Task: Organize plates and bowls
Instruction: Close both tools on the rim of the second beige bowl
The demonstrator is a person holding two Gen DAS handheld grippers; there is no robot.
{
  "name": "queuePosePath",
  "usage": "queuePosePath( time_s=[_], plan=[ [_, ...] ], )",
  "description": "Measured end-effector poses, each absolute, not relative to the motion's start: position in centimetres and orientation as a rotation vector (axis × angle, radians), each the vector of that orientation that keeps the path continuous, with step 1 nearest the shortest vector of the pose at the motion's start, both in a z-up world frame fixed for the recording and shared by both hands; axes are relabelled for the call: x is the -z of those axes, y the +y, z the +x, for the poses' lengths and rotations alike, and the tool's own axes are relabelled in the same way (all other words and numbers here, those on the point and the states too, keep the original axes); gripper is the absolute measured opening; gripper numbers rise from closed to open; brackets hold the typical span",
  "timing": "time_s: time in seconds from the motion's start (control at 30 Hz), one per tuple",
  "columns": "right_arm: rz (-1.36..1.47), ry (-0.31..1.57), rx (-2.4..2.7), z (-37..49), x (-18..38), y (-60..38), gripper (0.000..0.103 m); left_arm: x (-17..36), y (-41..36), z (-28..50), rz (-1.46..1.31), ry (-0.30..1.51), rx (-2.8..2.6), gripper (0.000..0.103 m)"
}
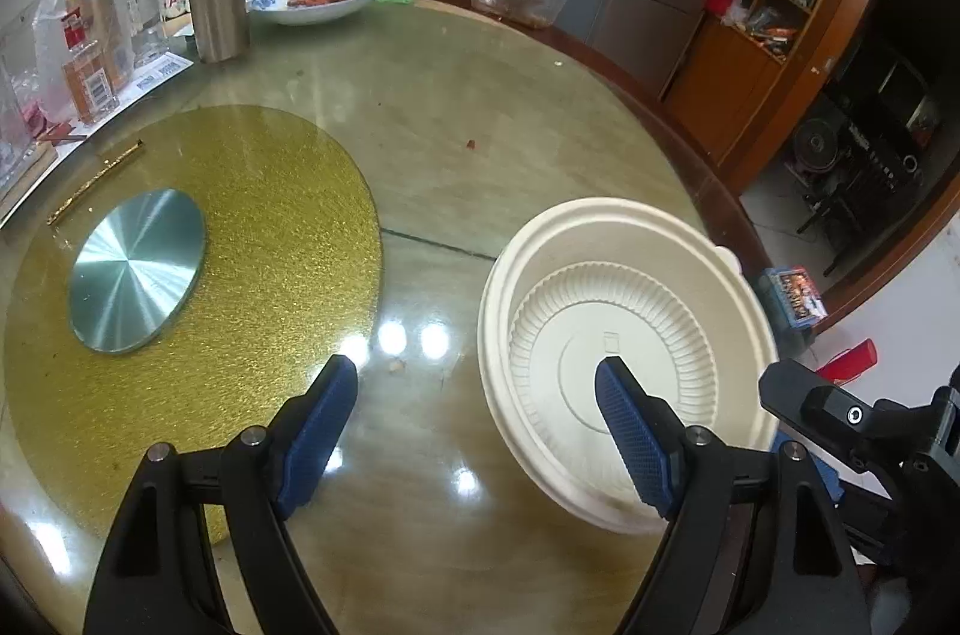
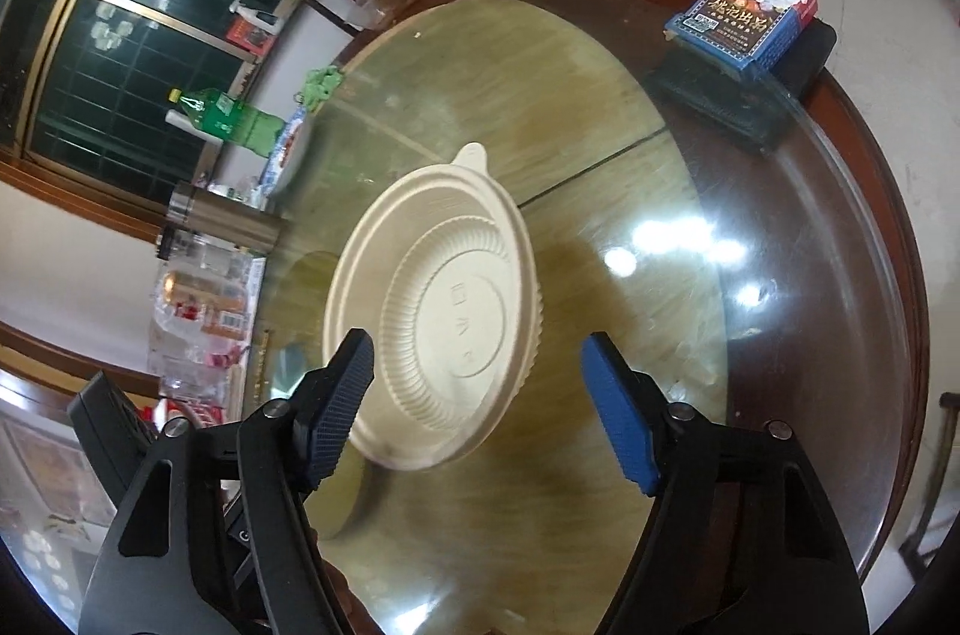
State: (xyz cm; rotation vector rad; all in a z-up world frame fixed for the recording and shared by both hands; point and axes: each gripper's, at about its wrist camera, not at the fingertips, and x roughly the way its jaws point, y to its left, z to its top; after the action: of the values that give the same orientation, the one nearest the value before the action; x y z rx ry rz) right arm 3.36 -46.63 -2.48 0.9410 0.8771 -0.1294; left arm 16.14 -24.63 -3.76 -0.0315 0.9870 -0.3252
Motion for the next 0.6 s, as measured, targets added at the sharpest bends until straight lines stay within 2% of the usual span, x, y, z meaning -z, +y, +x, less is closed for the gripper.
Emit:
queuePosePath(
  time_s=[0.1,0.2,0.23,0.27,0.3,0.33,0.37,0.43,0.6],
  plan=[
    [0.932,0.881,0.142,3.5,2.7,-46.8,0.064,4.2,-24.7,16.2,-0.030,0.985,0.320,0.082],
    [0.915,0.892,0.152,3.9,2.8,-46.6,0.051,4.5,-25.0,16.3,-0.024,0.989,0.317,0.081],
    [0.909,0.899,0.158,4.0,2.9,-46.5,0.049,4.7,-25.0,16.3,-0.021,0.994,0.318,0.080],
    [0.907,0.900,0.161,4.2,2.9,-46.4,0.049,4.8,-25.0,16.3,-0.015,0.995,0.320,0.075],
    [0.902,0.903,0.165,4.3,3.0,-46.3,0.045,4.8,-25.1,16.1,0.003,0.984,0.323,0.063],
    [0.896,0.907,0.169,4.4,3.1,-46.3,0.026,4.8,-25.6,15.9,0.065,0.971,0.317,0.025],
    [0.882,0.917,0.177,4.4,3.3,-46.1,0.018,4.9,-25.9,15.7,0.122,0.964,0.302,0.016],
    [0.864,0.925,0.175,4.4,3.3,-45.6,0.011,4.8,-25.7,15.5,0.133,0.970,0.306,0.015],
    [0.856,0.914,0.159,3.7,3.4,-44.6,0.011,4.4,-24.1,14.9,0.134,0.955,0.292,0.015]
  ],
)
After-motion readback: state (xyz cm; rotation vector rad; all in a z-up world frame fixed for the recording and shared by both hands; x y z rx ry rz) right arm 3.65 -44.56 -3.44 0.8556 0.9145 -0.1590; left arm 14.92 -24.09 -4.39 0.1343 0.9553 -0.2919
